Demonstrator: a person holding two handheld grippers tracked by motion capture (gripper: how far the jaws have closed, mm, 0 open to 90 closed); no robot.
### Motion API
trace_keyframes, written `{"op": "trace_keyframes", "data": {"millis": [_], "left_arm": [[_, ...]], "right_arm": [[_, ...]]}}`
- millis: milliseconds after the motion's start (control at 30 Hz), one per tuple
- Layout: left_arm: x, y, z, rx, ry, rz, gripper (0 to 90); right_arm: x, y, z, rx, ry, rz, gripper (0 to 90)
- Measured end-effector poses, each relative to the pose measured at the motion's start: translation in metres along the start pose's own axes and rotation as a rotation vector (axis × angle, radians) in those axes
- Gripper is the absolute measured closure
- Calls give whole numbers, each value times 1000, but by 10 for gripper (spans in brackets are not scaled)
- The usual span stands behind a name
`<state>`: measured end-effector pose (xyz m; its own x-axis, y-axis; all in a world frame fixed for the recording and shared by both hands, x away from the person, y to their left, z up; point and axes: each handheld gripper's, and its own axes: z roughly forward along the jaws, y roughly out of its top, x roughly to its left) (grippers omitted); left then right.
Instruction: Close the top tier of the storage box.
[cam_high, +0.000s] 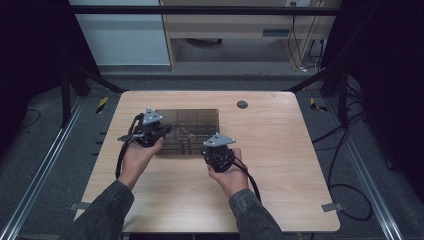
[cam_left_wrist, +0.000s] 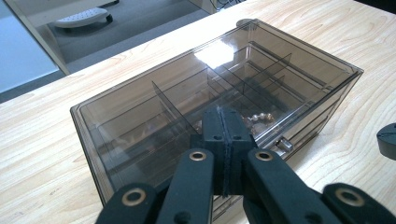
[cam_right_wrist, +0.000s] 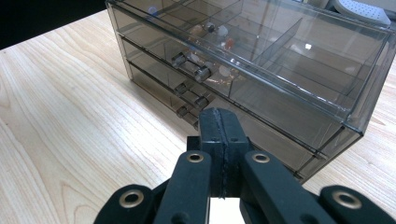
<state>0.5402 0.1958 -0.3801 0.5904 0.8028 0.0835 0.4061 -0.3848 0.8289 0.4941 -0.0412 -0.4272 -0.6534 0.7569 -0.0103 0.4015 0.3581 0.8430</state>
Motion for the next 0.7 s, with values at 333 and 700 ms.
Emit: {"op": "trace_keyframes", "data": {"millis": [333, 700], "left_arm": [[-3, -3, -10, -22, -11, 15, 896], [-5, -10, -20, -56, 5, 26, 680]], "right_arm": [[-3, -5, -10, -3, 10, 6, 900], [-14, -15, -23, 4, 35, 20, 682]]}}
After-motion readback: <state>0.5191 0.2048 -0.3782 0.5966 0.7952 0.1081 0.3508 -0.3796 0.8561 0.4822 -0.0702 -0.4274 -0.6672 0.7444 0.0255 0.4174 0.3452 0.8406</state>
